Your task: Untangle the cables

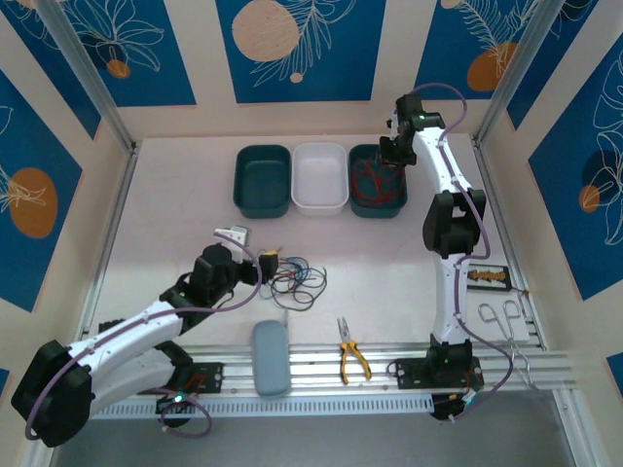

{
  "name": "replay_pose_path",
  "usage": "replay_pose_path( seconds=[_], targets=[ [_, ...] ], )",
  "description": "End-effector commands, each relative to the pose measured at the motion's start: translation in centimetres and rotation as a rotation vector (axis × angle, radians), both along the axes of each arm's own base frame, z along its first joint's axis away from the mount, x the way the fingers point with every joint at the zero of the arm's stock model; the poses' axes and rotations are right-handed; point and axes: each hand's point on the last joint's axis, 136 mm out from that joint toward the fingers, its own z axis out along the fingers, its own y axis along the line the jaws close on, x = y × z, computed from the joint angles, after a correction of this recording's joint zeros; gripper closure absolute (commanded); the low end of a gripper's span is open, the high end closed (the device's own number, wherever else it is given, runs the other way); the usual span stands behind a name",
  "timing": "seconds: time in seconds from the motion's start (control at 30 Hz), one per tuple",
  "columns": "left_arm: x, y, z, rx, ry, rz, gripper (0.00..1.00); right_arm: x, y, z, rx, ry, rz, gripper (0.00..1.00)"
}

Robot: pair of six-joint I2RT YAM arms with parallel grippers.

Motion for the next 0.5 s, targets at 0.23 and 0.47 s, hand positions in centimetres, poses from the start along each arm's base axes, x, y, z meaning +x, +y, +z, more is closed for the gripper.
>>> replay_pose_path(
  seconds=[0.23,0.47],
  targets=[
    [0.2,0.3,0.6,-0.024,-0.004,0.035,0.00,-1.9,-0.4,4.2,0.027,-0.011,-0.045,0.68],
    [0.6,2.6,0.0,0.010,0.099,0.193,0.00,-5.2,1.1,8.1,0.030,-0.065,-0.060,0.63]
  ],
)
